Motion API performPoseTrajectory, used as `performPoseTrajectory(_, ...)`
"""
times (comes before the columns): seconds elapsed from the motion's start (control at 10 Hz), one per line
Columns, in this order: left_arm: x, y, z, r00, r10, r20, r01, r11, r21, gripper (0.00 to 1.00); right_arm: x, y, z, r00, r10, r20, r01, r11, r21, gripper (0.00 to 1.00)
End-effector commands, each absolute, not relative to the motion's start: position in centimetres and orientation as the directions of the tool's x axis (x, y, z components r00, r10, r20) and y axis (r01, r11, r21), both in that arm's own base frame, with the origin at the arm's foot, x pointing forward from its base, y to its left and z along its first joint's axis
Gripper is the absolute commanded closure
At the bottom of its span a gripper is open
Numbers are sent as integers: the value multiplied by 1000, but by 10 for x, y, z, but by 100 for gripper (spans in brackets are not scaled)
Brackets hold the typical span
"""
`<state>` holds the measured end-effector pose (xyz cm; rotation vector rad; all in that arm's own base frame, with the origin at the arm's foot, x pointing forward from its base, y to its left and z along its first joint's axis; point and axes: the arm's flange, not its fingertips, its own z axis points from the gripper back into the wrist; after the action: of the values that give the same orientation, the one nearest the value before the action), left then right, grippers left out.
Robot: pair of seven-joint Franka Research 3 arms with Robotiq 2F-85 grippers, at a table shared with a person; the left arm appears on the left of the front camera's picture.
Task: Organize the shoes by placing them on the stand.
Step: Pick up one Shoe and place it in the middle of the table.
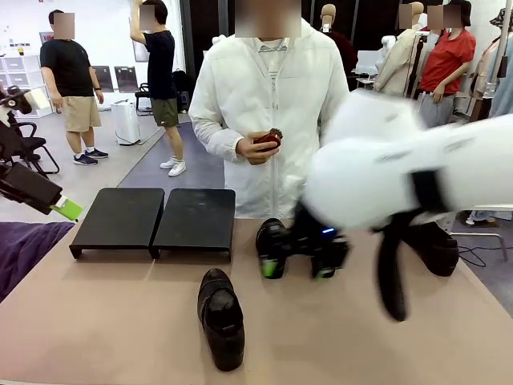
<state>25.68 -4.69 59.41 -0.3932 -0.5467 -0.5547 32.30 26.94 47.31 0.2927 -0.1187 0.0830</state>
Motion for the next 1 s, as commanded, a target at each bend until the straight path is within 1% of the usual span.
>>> performPoseTrajectory(0.0, 257, -46, 592, 705, -390, 592, 600, 774, -204, 0, 319, 167, 501, 987, 124, 106, -139, 980, 142, 0)
performPoseTrajectory(0.1, 257, -46, 592, 705, -390, 592, 600, 774, -204, 0, 318, 108, 515, 982, 168, 80, -179, 972, 150, 0)
performPoseTrajectory(0.2, 257, -46, 592, 705, -390, 592, 600, 774, -204, 0, 319, 59, 525, 988, 141, 60, -151, 962, 225, 0)
performPoseTrajectory(0.3, 257, -46, 592, 705, -390, 592, 600, 774, -204, 0, 315, 14, 534, 995, 71, 71, -90, 939, 332, 0)
performPoseTrajectory(0.4, 257, -46, 592, 705, -390, 592, 600, 774, -204, 0, 309, -23, 541, 992, -55, 110, 5, 912, 411, 0)
performPoseTrajectory(0.5, 257, -46, 592, 705, -390, 592, 600, 774, -204, 0, 296, -53, 549, 976, -139, 169, 31, 851, 524, 0)
performPoseTrajectory(0.6, 257, -46, 592, 705, -390, 592, 600, 774, -204, 0, 287, -65, 550, 965, -174, 197, 33, 823, 567, 0)
performPoseTrajectory(0.7, 257, -46, 592, 705, -390, 592, 600, 774, -204, 0, 287, -57, 545, 953, -214, 216, 81, 863, 498, 0)
performPoseTrajectory(0.8, 257, -46, 592, 705, -390, 592, 600, 774, -204, 0, 290, -75, 550, 978, -157, 136, 69, 863, 501, 0)
performPoseTrajectory(0.9, 257, -46, 592, 705, -390, 592, 600, 774, -204, 0, 290, -75, 550, 978, -157, 136, 69, 863, 501, 0)
